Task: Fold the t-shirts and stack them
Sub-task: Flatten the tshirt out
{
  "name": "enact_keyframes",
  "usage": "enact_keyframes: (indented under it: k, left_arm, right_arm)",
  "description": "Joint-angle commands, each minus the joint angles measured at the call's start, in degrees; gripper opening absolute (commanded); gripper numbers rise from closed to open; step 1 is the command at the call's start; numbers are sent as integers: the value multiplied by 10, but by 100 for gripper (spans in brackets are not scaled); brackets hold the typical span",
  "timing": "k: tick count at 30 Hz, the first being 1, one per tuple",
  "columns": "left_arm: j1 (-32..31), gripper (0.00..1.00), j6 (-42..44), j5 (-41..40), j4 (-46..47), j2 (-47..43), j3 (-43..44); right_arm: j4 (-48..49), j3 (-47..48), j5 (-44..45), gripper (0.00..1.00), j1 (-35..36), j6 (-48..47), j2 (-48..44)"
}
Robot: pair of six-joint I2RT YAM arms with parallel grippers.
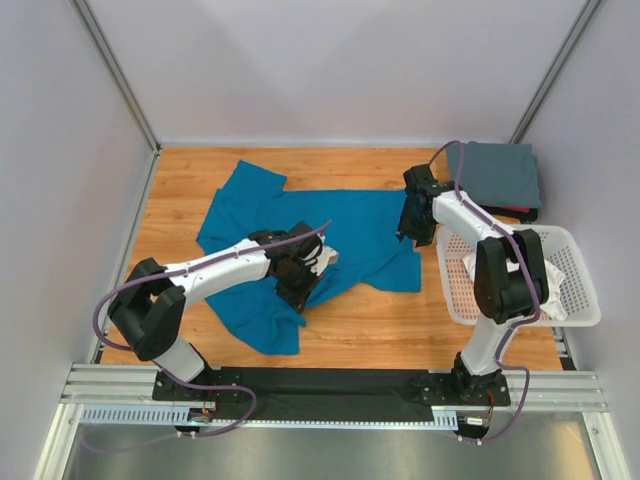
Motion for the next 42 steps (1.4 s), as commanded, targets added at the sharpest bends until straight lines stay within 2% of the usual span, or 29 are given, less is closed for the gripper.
enact_keyframes:
  k: [1, 5, 11, 14, 17, 18, 20, 21, 22, 25, 26, 29, 34, 40, 42]
  left_arm:
    - [-24, 0, -23, 29, -22, -17, -28]
    - [-29, 0, -37, 30, -24, -39, -53]
    - [-31, 0, -40, 112, 5, -77, -79]
    - [-31, 0, -45, 86, -1, -76, -75]
    - [-31, 28, -45, 60, -13, -74, -60]
    - [-31, 50, -43, 49, -18, -74, -47]
    - [-31, 72, -39, 23, -36, -77, -30]
    - [-31, 97, -38, -11, -42, -79, -21]
    - [-31, 99, -36, -30, -46, -85, -1]
    - [-14, 99, -55, -101, -35, -95, 37]
    - [22, 100, -84, -112, 18, -91, 51]
    - [60, 99, -106, -131, 39, -65, 75]
    - [75, 94, -139, -277, 117, -8, 124]
    - [92, 88, -189, -291, 196, 75, 160]
    - [107, 80, -226, -262, 214, 104, 161]
  right_arm:
    - [27, -7, -5, 47, 3, 12, 12]
    - [38, 1, -13, 46, 8, 9, 26]
    - [0, 7, -23, 46, 15, 12, 27]
    - [-15, -18, -30, 46, 15, 25, -5]
    - [-22, -52, -46, 47, 16, 44, -47]
    - [-17, -61, -61, 48, 16, 48, -57]
    - [-16, -80, -65, 48, 18, 61, -79]
    - [-16, -84, -66, 49, 20, 65, -85]
    - [-15, -89, -66, 49, 23, 70, -94]
    - [12, -119, -66, 49, 40, 104, -108]
    - [40, -138, -87, 48, 49, 125, -107]
    - [56, -151, -88, 48, 59, 140, -103]
    - [118, -197, -78, 47, 74, 187, -112]
    - [138, -219, -42, 45, 78, 206, -106]
    - [150, -220, -42, 42, 77, 207, -104]
